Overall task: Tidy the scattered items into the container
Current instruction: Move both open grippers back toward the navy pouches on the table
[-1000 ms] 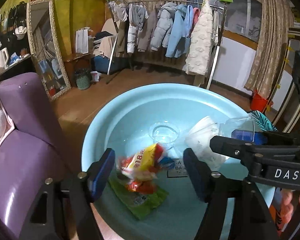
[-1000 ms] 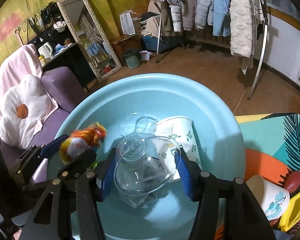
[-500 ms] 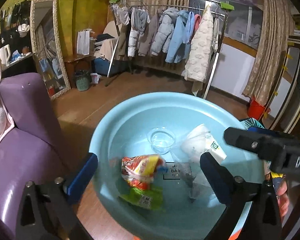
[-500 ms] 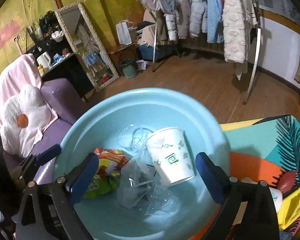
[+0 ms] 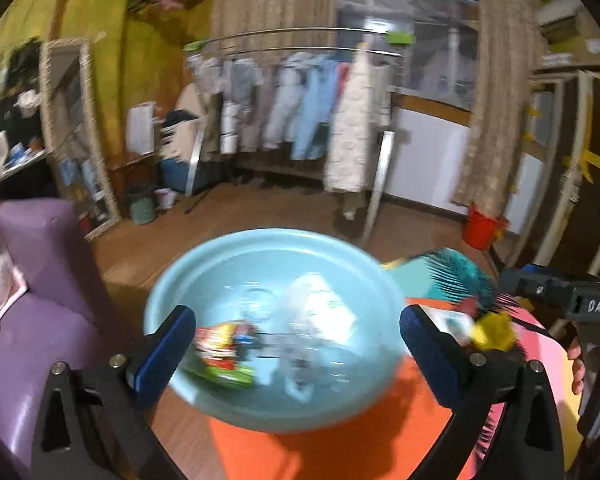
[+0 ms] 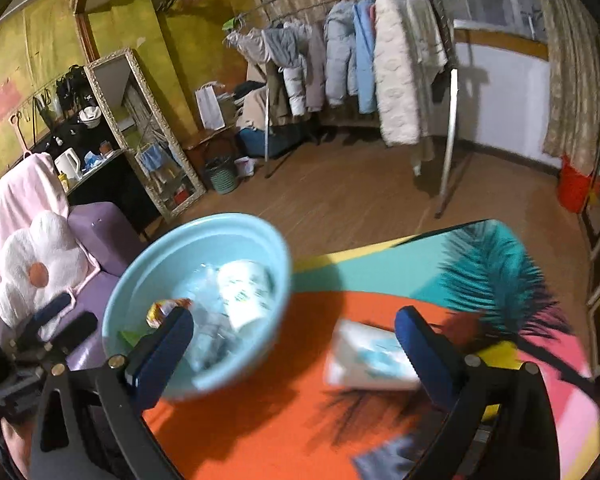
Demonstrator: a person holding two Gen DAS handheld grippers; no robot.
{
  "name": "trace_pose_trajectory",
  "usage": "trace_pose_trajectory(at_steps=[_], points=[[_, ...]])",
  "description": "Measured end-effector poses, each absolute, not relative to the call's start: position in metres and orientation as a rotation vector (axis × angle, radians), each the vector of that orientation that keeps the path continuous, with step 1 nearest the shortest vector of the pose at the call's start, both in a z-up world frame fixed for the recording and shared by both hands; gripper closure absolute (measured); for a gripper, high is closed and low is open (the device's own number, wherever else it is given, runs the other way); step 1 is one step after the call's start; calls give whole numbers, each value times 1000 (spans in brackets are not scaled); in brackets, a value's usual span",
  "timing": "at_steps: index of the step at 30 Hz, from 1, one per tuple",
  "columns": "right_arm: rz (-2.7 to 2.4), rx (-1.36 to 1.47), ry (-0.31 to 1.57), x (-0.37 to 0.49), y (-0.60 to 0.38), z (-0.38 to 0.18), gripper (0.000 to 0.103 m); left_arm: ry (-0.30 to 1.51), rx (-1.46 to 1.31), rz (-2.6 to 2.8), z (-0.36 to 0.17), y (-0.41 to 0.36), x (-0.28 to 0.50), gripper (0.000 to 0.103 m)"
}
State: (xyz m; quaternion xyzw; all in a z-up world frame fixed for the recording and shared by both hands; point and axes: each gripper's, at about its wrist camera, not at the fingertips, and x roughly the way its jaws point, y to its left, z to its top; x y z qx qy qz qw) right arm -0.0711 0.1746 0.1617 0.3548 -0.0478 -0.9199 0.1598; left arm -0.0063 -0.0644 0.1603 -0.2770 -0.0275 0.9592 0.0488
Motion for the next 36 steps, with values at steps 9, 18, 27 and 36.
trace_pose_trajectory(at_steps=[9, 18, 27, 36], points=[[-2698, 1155, 24, -7, 269, 117, 0, -67, -836, 2671, 132, 33, 24, 0], [-2584, 1168, 114, -5, 300, 66, 0, 44, -998, 2475, 64, 100, 18, 0], [-2408, 1074, 234, -26, 292, 44, 0, 97, -882, 2482, 63, 104, 9, 0], [-2284, 1101, 353, -44, 275, 27, 0, 134, -893, 2471, 54, 106, -1, 0]])
